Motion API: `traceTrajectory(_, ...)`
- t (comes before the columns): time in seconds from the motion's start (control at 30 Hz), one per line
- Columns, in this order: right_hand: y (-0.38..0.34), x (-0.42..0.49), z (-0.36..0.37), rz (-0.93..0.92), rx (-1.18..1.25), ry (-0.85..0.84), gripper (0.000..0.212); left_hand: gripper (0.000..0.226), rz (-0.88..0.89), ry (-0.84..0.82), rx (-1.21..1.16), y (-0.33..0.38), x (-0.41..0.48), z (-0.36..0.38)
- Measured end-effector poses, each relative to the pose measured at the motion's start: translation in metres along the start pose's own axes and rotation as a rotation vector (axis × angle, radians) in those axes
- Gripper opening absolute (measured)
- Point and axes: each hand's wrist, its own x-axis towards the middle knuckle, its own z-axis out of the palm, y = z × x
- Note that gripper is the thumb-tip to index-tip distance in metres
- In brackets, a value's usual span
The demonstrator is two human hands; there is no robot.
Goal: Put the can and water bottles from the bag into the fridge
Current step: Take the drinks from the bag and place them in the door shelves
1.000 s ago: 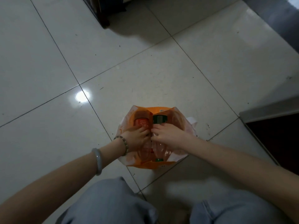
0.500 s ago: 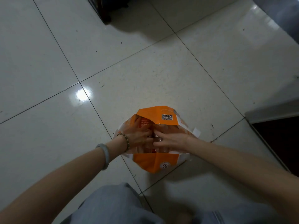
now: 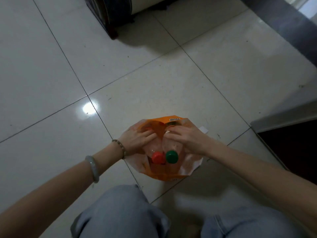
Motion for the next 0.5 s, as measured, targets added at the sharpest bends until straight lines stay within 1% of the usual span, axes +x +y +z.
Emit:
traceTrajectory(0.07, -0.011, -0.008, -0.020, 0.034, 0.144, 0.074, 0.062, 0.070, -0.022, 0.032, -0.047, 0.006, -0.005, -0.024)
traceTrajectory(0.13, -0.027, -0.020, -0.050, 0.095, 0.248, 0.136, 0.067, 0.078, -0.079, -0.002, -0.166, 0.015, -0.014, -0.055)
traceTrajectory(0.23, -0.056, -0.031, -0.114, 0.178, 0.398, 0.216, 0.061, 0.081, -0.189, -0.067, -0.236, 0.030, -0.028, -0.121)
traceTrajectory(0.27, -0.067, -0.036, -0.138, 0.212, 0.427, 0.229, 0.058, 0.079, -0.225, -0.076, -0.255, 0.037, -0.032, -0.146)
traceTrajectory(0.33, -0.090, -0.046, -0.190, 0.288, 0.436, 0.232, 0.058, 0.075, -0.274, -0.077, -0.282, 0.051, -0.041, -0.201)
traceTrajectory(0.4, -0.114, -0.057, -0.246, 0.358, 0.451, 0.259, 0.060, 0.072, -0.291, -0.077, -0.315, 0.067, -0.051, -0.259)
traceTrajectory(0.5, -0.151, -0.073, -0.330, 0.458, 0.484, 0.241, 0.057, 0.070, -0.317, -0.063, -0.402, 0.091, -0.070, -0.344)
